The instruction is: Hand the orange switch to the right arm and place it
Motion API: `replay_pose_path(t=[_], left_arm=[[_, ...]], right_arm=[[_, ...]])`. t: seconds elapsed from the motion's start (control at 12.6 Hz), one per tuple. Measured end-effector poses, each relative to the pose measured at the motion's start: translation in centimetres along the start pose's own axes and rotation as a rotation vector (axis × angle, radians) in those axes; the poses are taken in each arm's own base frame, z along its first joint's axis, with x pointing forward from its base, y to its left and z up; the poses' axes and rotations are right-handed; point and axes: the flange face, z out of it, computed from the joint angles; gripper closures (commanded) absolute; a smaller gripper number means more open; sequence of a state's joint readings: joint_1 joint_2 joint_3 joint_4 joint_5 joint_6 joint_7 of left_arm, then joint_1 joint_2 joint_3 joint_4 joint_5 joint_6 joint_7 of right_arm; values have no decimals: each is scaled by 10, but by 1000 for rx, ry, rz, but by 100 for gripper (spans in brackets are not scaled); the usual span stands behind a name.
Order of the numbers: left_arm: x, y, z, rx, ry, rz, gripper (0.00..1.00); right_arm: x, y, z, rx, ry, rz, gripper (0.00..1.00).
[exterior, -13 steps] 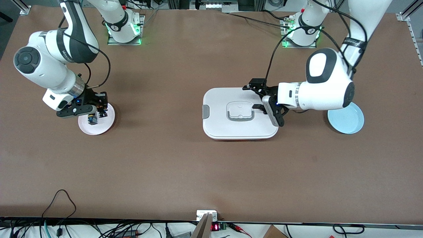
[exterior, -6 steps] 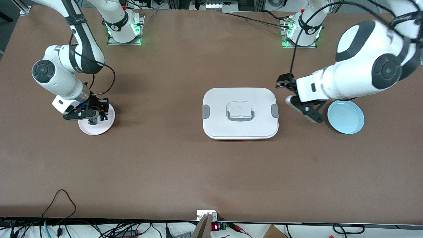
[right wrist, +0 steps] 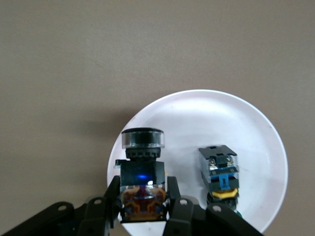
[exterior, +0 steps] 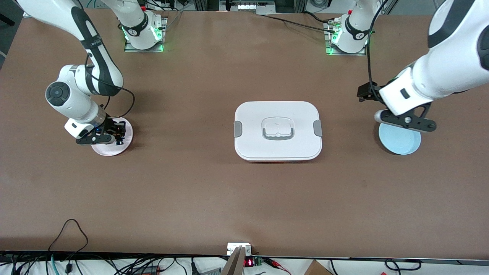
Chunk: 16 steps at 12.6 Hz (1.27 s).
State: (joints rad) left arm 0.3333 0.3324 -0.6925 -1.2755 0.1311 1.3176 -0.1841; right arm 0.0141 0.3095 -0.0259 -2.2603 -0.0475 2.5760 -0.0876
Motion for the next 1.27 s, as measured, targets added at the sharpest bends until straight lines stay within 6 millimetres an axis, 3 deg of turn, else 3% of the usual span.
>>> replay_pose_path(t=[0.48,0.56,0.64,0.72,0.8,0.88,1.03,1.19,1.27], left_arm=[[2,-32,-5,16,15,-101,0],[8,-46,-6,1,42,-136,0],[13,-67,-6,-31,79,-187,0],[12,-88,-7,-55,114,-241,0],[5,-103,-7,-54,151,-283,0],[-8,-108,-8,-39,187,-308,0],[-41,-95,-12,-7,218,-313,0],[-68,-81,-11,12,215,-287,0],[-74,-81,-10,13,211,-282,0]], right_arm=[[-6,7,22,3,-35,15,85],[-7,8,22,3,-36,16,71],[-7,9,22,3,-36,18,47],[-8,10,22,4,-37,20,10],[-9,10,23,4,-39,21,0],[-9,11,24,4,-41,22,0],[-7,12,18,3,-29,33,0],[1,12,-10,-2,9,40,0],[7,9,-35,-3,27,34,0]])
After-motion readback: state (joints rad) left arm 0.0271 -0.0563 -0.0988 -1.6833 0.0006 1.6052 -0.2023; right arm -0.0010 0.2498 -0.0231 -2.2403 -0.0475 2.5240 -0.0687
